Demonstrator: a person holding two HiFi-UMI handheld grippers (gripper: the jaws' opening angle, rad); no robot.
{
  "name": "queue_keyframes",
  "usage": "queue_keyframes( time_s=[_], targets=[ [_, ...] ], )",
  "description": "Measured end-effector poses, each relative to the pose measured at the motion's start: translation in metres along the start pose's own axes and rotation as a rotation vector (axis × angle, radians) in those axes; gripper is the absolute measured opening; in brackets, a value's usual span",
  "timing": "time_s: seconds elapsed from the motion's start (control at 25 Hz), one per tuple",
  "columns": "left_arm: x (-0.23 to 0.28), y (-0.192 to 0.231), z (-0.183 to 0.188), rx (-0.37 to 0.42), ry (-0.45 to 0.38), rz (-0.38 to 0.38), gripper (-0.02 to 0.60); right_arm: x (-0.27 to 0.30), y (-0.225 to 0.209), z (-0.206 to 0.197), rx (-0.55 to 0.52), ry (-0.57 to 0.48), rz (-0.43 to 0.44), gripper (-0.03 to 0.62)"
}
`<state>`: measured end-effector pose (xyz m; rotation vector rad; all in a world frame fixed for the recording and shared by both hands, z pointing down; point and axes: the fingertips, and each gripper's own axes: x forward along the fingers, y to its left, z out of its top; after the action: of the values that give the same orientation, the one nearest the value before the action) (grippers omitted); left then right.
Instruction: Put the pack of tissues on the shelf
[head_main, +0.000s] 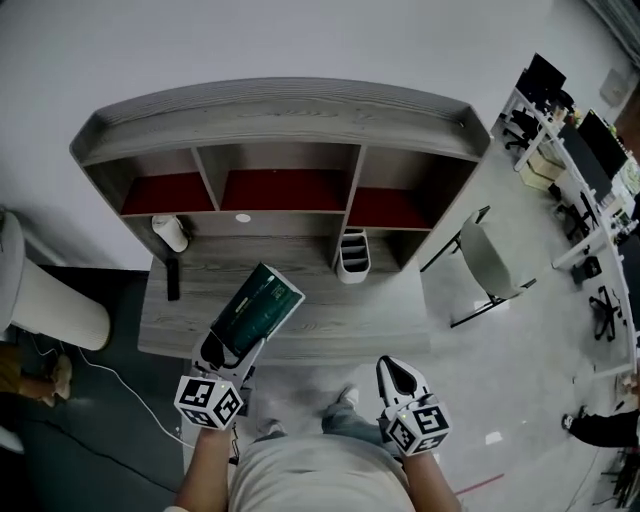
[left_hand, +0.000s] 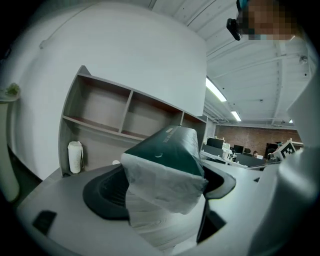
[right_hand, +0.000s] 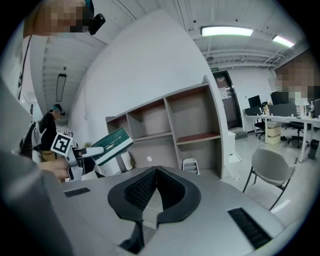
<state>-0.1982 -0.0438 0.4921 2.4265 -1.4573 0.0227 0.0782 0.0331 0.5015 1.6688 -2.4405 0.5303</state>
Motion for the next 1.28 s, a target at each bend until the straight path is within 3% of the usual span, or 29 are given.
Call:
queue_keyframes(
  time_s=[0.36, 0.72, 1.0, 1.28],
  targets=[
    [0.06, -0.037, 0.019, -0.018, -0.016, 0.167, 0.437, 0.037, -0.099, 0.039, -0.031, 0.029, 0.137, 0.028],
    [0.092, -0.046, 0.034, 0.005, -0.016, 0.248, 0.437, 0.074, -0.118, 0.066, -0.054, 0.023, 0.233, 0.028],
    [0.137, -0.03, 0.062, 0.069, 0.001, 0.213, 0.437, 0.09, -0.125, 0.066, -0.026, 0.037, 0.215, 0.028],
    [0.195, -0.007, 0.086, 0.112, 0.047, 0.114, 0.437, 0.114, -0.127, 0.078, -0.002, 0.025, 0.133, 0.028]
  ],
)
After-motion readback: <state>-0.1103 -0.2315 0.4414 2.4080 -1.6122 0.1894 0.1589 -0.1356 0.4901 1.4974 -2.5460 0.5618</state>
